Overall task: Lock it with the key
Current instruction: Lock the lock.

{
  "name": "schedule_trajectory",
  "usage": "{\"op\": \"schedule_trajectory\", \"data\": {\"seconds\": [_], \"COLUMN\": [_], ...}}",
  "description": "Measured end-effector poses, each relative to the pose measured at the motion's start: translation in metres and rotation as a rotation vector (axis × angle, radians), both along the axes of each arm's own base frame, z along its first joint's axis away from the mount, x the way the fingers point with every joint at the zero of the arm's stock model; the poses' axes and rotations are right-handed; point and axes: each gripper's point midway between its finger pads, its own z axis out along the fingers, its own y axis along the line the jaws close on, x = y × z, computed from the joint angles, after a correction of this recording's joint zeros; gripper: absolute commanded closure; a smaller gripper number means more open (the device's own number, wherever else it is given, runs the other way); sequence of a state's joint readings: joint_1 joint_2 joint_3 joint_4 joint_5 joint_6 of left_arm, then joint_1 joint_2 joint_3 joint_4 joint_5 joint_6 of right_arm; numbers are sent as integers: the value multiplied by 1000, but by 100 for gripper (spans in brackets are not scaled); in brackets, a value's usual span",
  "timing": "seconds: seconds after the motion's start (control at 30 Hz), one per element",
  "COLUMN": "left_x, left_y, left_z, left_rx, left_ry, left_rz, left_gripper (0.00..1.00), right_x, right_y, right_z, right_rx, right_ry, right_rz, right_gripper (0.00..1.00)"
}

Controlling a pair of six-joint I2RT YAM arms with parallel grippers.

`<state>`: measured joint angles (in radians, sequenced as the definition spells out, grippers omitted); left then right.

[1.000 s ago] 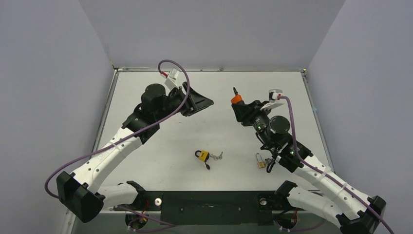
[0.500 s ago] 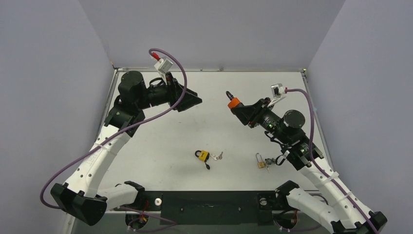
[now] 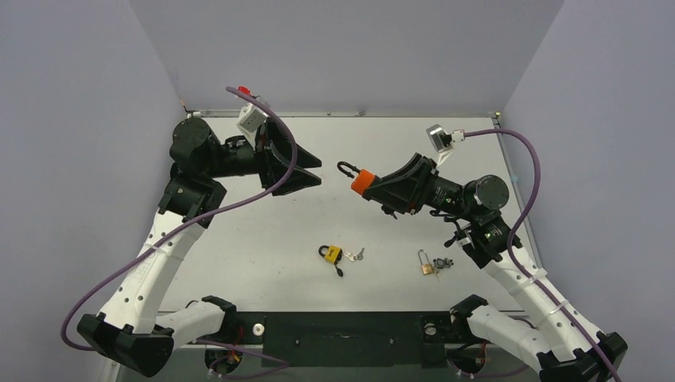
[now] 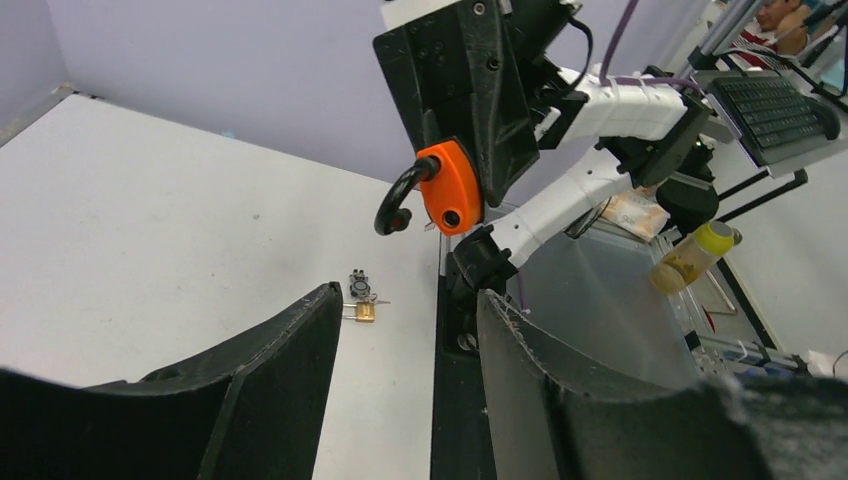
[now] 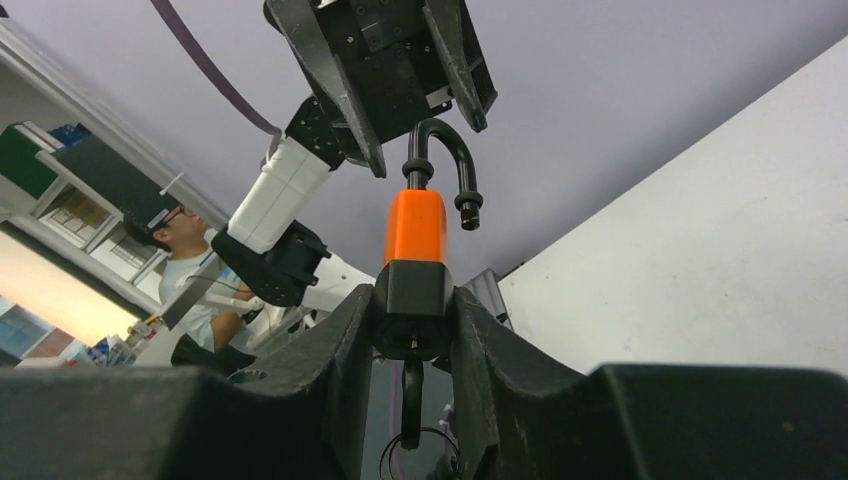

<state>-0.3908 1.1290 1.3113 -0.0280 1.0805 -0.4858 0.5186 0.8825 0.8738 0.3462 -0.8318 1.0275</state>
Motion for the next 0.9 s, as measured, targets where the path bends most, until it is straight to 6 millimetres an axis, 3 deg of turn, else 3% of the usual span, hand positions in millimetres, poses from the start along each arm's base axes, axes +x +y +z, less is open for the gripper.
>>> {"op": "schedule_trajectory", "data": {"seconds": [0.13, 0.37, 0.63, 0.9], "left_x": [-13, -17, -14, -9], "left_y": [2, 2, 0, -3], "left_z": [6, 6, 5, -2], "left_rx": [-12, -12, -12, -2], "left_ry": [-27, -24, -9, 14], "left_rz": [-51, -75, -87, -91], "left_gripper": [52, 56, 62, 66], "right_x": [-10, -30, -16, -9], "right_y": [6, 26, 31, 33], "right_z": [9, 15, -6, -11], "right_rx": [-3, -77, -148, -164], "right_ry": [-16, -85, -62, -54], "right_rz": [48, 124, 87, 59], "right_gripper": [100, 100, 100, 100]}}
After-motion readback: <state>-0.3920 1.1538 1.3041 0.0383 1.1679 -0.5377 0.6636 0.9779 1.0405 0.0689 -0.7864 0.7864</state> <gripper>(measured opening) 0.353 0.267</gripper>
